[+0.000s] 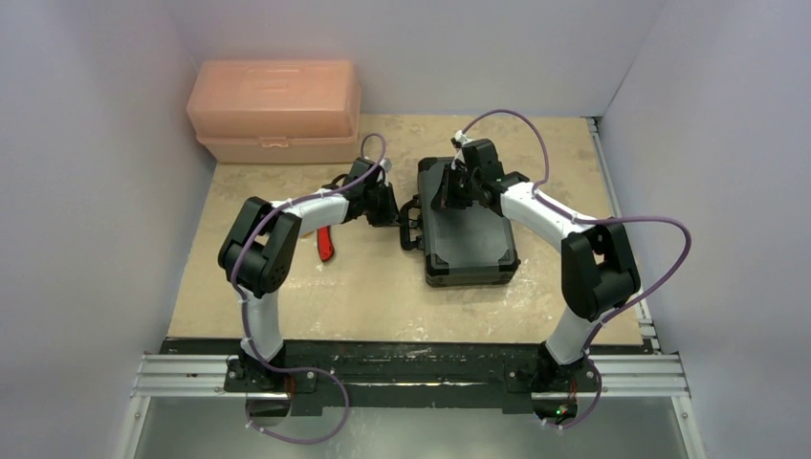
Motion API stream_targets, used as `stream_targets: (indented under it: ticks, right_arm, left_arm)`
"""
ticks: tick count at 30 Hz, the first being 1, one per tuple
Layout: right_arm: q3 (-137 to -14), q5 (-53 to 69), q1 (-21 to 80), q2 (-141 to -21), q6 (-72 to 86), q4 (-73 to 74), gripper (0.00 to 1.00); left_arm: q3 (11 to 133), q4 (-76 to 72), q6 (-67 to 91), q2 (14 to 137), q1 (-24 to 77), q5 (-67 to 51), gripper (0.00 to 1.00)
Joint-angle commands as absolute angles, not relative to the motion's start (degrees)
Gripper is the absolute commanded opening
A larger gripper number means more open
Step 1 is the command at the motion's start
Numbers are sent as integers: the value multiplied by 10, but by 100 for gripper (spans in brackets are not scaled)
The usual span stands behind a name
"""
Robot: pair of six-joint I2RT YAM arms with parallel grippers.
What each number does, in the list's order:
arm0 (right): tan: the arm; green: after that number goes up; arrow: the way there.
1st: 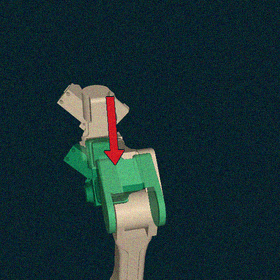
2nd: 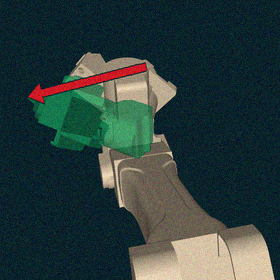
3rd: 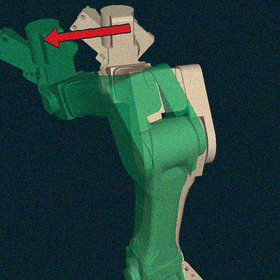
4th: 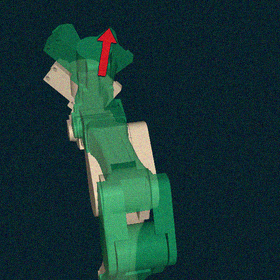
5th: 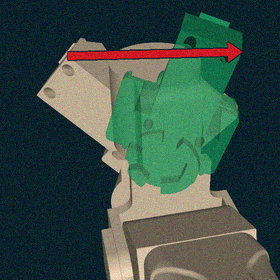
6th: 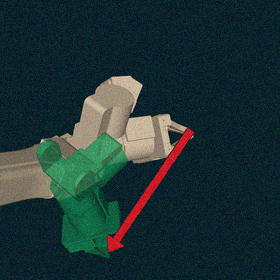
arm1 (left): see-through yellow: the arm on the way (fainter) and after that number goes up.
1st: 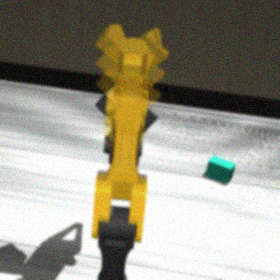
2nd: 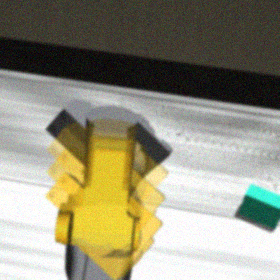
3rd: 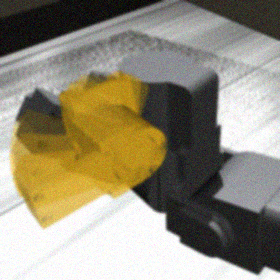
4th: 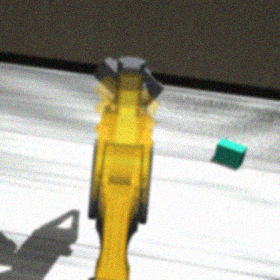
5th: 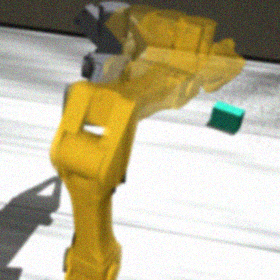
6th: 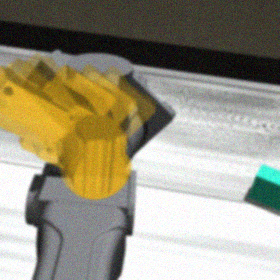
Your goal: Pack up texas hold em set
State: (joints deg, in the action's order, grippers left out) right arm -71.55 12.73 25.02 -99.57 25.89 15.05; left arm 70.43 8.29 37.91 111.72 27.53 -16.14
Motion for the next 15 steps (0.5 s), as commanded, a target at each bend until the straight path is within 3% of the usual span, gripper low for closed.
stream_targets:
  ticks: [1,15]
  right_arm:
    - [-680,86,252,-1021,235,223,0]
    - [-672,90,252,-1022,235,219,0]
  left_arm:
    - [727,74,374,1111,282,-166,8]
    - [758,75,373,1117,298,-170,8]
